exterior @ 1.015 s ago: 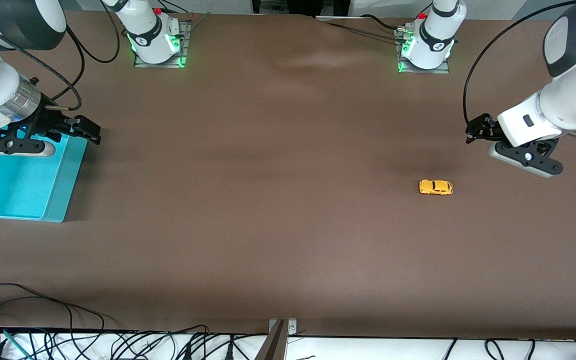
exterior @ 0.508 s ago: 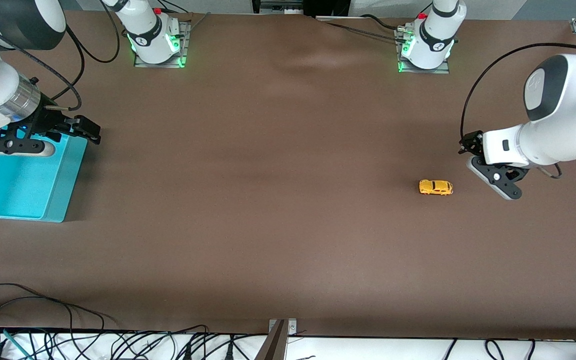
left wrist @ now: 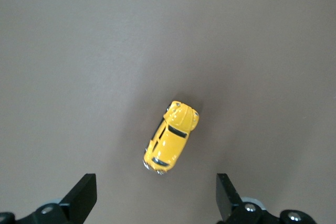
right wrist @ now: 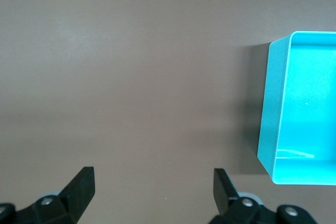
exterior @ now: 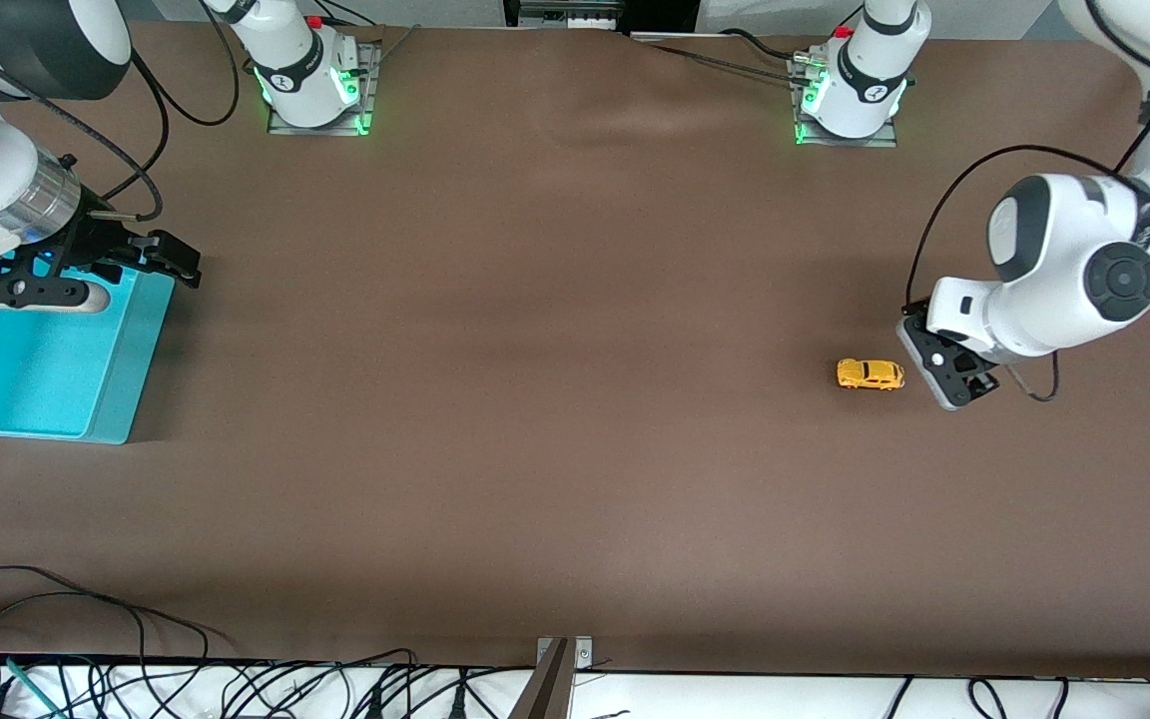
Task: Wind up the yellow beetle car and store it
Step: 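Lower the left gripper over the yellow car and close on it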
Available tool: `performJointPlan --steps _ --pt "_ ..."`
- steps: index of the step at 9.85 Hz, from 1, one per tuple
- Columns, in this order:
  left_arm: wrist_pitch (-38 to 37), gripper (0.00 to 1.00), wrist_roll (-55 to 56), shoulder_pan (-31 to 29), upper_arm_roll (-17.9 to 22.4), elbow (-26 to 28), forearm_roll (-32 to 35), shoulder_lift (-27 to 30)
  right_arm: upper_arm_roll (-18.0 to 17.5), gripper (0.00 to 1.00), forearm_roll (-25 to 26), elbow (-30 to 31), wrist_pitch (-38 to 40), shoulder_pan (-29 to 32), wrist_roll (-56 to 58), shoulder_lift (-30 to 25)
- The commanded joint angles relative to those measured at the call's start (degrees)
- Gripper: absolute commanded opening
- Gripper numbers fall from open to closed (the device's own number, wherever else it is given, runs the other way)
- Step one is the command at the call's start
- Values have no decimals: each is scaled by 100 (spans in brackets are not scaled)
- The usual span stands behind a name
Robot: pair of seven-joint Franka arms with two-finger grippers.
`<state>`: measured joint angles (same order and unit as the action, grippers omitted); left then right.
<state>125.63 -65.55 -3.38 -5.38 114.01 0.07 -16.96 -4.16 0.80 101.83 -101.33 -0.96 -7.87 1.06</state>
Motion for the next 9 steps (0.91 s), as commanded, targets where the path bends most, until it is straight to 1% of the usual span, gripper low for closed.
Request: performJointPlan --steps 1,2,3,4,6,8,9 --pt "486 100 -939 -22 -7 112 98 -333 29 100 60 -129 123 -19 57 35" --pt "845 100 -1055 -22 -7 347 298 -361 29 100 60 -129 123 -19 57 35" --pt "1458 100 -1108 -22 -16 689 631 -361 29 100 51 -129 123 -19 57 35" --pt "1925 100 -1126 -22 -16 971 826 -404 29 100 60 -129 123 -19 66 35" --pt "2009 100 -1205 -14 -33 1070 1037 -475 29 100 60 -129 123 -19 57 43" --pt "2044 100 -1345 -40 -33 1202 1056 -528 29 100 60 -129 123 -19 66 35" --pt "2209 100 -1572 -49 -33 1220 1056 -563 29 100 51 -129 123 -19 58 43"
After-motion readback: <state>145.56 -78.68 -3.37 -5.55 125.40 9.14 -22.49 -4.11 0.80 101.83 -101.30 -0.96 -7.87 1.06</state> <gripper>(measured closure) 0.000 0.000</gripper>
